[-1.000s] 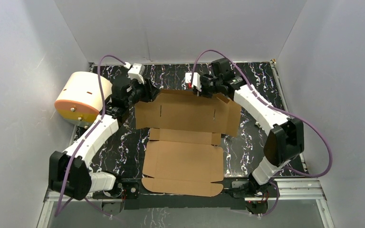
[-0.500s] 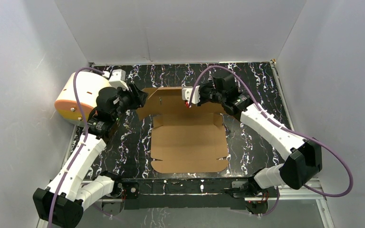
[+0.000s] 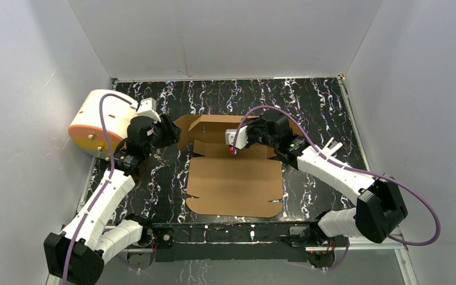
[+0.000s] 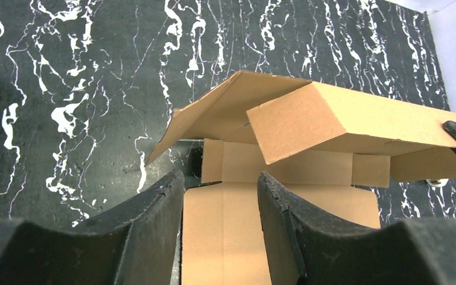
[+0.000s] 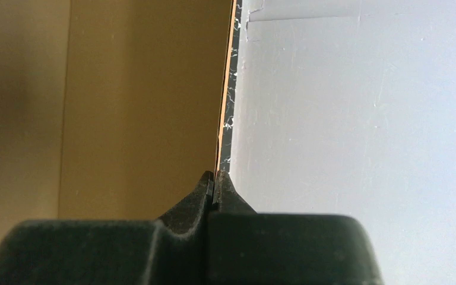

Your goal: Fold the paper box

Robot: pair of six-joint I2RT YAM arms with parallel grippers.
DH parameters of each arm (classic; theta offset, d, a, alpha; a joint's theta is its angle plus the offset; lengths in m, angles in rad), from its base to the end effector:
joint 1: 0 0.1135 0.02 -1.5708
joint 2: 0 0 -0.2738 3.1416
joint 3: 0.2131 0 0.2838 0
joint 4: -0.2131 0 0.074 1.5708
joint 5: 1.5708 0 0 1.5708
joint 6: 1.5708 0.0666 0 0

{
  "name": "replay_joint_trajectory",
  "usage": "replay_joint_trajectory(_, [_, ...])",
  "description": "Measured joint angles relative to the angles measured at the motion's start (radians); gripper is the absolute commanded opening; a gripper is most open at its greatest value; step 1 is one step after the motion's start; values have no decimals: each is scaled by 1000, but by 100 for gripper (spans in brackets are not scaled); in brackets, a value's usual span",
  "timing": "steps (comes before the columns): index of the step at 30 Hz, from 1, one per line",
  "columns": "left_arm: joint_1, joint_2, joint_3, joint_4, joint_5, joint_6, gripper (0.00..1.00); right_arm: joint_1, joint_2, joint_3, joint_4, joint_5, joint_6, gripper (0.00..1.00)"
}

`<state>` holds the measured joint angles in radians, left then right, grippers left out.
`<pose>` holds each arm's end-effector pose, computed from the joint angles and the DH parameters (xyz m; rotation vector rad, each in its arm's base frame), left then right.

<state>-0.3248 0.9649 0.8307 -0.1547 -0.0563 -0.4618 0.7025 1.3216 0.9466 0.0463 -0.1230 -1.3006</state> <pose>0.2681 -0.0863 0.3209 -0.1688 1.8808 -0.4907 0.2734 0.2422 0.2879 -1.6503 0.9564 -0.2895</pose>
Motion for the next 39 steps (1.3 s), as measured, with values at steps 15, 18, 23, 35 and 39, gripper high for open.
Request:
replay_joint_trajectory(15, [28,89,-43,108,-79,42,55,12,-1,-124,210,52,-42,0])
replay_joint_trajectory(18, [58,109,-55,161,-53,60,56,14,0,-134,225,58,-47,0])
replay_joint_trajectory(23, [97,161,-57,238,16,101,55,18,2,-140,239,66,-63,0])
replay_joint_trajectory(35, [108,253,-92,360,211,195,28,18,12,-140,248,74,-87,0])
replay_joint_trajectory(39, [109,253,-105,380,272,199,14,20,16,-143,259,95,-100,0])
